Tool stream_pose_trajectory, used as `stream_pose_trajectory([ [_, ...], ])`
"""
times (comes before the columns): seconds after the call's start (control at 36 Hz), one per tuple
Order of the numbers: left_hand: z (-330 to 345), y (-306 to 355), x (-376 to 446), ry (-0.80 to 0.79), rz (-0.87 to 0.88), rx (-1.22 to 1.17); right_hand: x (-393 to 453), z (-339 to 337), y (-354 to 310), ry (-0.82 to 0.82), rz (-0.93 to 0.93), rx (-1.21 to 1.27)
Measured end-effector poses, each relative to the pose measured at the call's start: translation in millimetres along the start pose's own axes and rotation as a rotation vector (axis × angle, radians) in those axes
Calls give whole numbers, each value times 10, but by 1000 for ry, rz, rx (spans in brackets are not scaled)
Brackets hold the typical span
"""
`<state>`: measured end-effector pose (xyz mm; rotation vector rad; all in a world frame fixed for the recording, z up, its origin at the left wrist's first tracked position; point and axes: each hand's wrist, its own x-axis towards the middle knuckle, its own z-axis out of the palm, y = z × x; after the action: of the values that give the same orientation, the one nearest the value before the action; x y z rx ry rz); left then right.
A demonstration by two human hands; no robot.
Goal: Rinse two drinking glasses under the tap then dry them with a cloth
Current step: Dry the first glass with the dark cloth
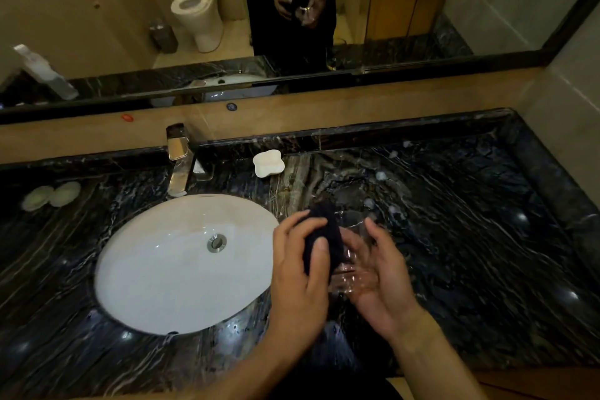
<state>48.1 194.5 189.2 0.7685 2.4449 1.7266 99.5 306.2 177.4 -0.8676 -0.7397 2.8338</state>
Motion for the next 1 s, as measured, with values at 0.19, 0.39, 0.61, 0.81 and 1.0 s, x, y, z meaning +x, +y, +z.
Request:
stream_pose_trajectory([
  [0.19,-1,-2,249,18,-152,-52,9,9,40,-12,-34,-66],
  [0.39,-6,1,45,-29,-110,-38,29,-8,97,62,-144,-161],
  [0.61,-32,-51,-245,-50,66,-1,37,-4,15,126,-134,-94],
  [0.81,-57,10,89,22,-64,-45,-15,64,13,-56,-56,-84],
  [1.0,31,81,305,-10,-194,-89,-13,99,-7,-64,-91,-197],
])
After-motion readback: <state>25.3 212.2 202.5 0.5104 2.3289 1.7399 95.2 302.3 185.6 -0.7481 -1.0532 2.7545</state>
